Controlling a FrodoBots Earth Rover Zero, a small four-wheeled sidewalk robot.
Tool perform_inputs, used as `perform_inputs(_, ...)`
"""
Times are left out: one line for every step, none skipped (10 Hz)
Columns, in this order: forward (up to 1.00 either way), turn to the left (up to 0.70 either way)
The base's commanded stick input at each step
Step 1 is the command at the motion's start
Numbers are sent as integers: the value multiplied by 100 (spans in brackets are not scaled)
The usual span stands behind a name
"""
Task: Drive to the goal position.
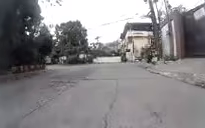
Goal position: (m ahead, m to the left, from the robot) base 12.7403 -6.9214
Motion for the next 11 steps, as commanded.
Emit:
perform_inputs(100,-17)
perform_inputs(100,-17)
perform_inputs(100,-17)
perform_inputs(100,-17)
perform_inputs(100,-17)
perform_inputs(100,-17)
perform_inputs(100,-17)
perform_inputs(100,-17)
perform_inputs(100,-17)
perform_inputs(100,-17)
perform_inputs(100,-17)
